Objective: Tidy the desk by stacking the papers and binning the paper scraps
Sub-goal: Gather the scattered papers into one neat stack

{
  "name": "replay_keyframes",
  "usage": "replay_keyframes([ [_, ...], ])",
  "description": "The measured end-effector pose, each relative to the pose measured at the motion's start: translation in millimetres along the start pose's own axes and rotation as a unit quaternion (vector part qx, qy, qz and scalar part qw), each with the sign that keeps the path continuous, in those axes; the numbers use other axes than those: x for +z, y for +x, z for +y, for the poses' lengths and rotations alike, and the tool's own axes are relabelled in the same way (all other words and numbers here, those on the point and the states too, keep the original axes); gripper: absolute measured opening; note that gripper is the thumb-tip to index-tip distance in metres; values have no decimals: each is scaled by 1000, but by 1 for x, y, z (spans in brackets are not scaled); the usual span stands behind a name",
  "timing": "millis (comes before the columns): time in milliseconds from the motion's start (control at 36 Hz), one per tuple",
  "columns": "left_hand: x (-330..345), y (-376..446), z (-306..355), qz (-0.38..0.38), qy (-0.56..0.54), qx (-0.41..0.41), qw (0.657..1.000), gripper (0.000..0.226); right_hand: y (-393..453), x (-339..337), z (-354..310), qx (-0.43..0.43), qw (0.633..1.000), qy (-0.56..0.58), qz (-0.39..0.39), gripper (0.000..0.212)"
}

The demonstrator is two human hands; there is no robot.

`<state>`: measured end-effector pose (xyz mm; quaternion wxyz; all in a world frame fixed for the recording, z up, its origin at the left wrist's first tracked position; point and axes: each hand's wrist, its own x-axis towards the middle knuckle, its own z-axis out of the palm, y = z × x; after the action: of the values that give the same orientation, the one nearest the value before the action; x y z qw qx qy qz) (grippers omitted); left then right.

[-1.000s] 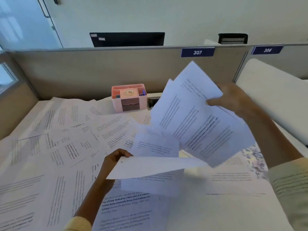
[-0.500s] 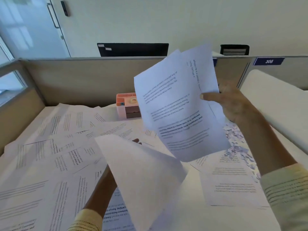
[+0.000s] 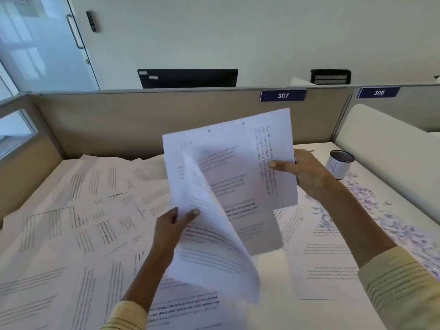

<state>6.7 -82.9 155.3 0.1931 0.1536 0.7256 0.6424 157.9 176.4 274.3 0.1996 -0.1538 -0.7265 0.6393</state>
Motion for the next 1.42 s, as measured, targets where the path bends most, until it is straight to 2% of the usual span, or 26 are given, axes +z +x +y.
replay_keyframes([
  [83, -17, 1, 5, 13, -12, 47, 999, 45, 0, -5, -2, 13, 999, -29, 0, 24],
  [139, -26, 4, 8, -1, -11, 79, 997, 67, 2, -8, -4, 30, 998, -53, -17, 16],
  [194, -30, 6, 14, -11, 0, 103, 995, 78, 5, -9, -7, 47, 994, -92, -34, 13],
  [222, -32, 5, 18, -16, 11, 112, 994, 72, 6, -9, -9, 54, 992, -112, -36, 13],
  [306, -34, 4, 34, -51, 41, 141, 988, 31, 14, -8, -18, 53, 988, -136, -45, 15],
  [333, -34, 5, 37, -64, 61, 151, 985, 24, 15, -7, -22, 53, 986, -150, -49, 19],
  [444, -33, 11, 42, -88, 121, 184, 971, 28, 18, -6, -37, 73, 976, -197, -60, 27],
  [556, -30, 14, 46, -69, 143, 186, 970, 57, 20, -4, -53, 81, 964, -240, -84, 54],
  [694, -20, 11, 60, -41, 115, 201, 972, 86, 16, 23, -78, 38, 919, -351, -173, 38],
  [722, -19, 11, 62, -35, 110, 208, 971, 83, 16, 29, -80, 42, 907, -375, -185, 36],
  [778, -19, 12, 67, -41, 109, 223, 968, 64, 16, 37, -79, 39, 891, -401, -208, 28],
  [833, -20, 10, 70, -72, 92, 213, 970, 41, 16, 44, -78, 39, 886, -403, -228, 26],
  [889, -21, 11, 67, -82, 68, 186, 977, 27, 16, 49, -75, 11, 889, -389, -241, 28],
  [1028, -31, 11, 58, -47, 83, 142, 985, 23, 17, 55, -61, -24, 914, -333, -231, 28],
  [1111, -40, 12, 53, -4, 76, 150, 986, 24, 18, 56, -53, -58, 927, -321, -186, 30],
  [1139, -45, 13, 51, 29, 77, 163, 983, 25, 19, 56, -46, -80, 935, -319, -132, 31],
  [1194, -57, 15, 49, 107, 93, 182, 973, 29, 18, 53, -23, -91, 961, -260, 40, 34],
  [1222, -65, 16, 48, 146, 98, 184, 967, 34, 12, 52, -8, -66, 970, -200, 118, 34],
  [1278, -84, 18, 39, 215, 42, 167, 961, 50, -6, 55, 33, 32, 967, -159, 197, 42],
  [1361, -129, 21, 11, 270, -87, 120, 952, 58, -49, 84, 100, 233, 914, -284, 170, 88],
  [1417, -158, 23, -12, 268, -118, 77, 953, 41, -78, 114, 134, 311, 877, -344, 123, 114],
])
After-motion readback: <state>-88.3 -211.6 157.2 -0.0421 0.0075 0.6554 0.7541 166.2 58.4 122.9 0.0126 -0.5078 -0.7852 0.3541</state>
